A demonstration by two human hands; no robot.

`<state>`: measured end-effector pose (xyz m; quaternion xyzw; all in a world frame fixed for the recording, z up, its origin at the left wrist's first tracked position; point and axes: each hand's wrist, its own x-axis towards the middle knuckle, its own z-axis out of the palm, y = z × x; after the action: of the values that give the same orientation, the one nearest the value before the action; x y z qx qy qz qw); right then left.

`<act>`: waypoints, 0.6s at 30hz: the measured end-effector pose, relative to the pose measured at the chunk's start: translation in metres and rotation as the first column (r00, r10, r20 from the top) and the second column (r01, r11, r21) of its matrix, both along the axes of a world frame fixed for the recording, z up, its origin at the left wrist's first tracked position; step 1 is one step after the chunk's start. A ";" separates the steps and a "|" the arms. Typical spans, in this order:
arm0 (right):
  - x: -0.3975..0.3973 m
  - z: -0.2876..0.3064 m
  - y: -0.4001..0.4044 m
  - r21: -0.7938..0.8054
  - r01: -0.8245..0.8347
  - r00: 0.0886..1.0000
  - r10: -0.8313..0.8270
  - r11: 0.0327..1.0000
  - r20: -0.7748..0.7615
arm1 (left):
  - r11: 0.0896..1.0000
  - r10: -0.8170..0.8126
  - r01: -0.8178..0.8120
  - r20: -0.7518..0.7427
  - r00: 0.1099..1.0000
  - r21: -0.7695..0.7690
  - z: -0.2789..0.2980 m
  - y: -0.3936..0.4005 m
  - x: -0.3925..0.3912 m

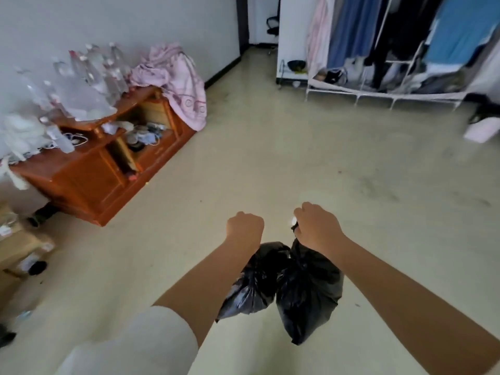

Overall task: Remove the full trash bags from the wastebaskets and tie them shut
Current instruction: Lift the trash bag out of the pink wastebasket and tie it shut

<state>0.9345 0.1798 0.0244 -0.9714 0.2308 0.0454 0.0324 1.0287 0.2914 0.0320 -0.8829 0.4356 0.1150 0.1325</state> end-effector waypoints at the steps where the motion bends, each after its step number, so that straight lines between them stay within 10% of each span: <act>1: -0.002 0.002 -0.032 -0.003 0.042 0.999 -0.042 0.999 -0.006 | 0.999 -0.042 0.042 0.010 0.999 -0.011 0.000 -0.035 0.003; 18: 0.008 0.038 -0.565 -0.083 0.495 0.848 -0.502 0.865 -0.169 | 0.852 -0.514 0.517 0.052 0.856 -0.083 0.022 -0.608 0.052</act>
<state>0.9426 -0.3848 0.0624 -0.8702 0.4776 0.1210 0.0039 1.0807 -0.3165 0.0536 -0.7405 0.6593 0.0425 0.1228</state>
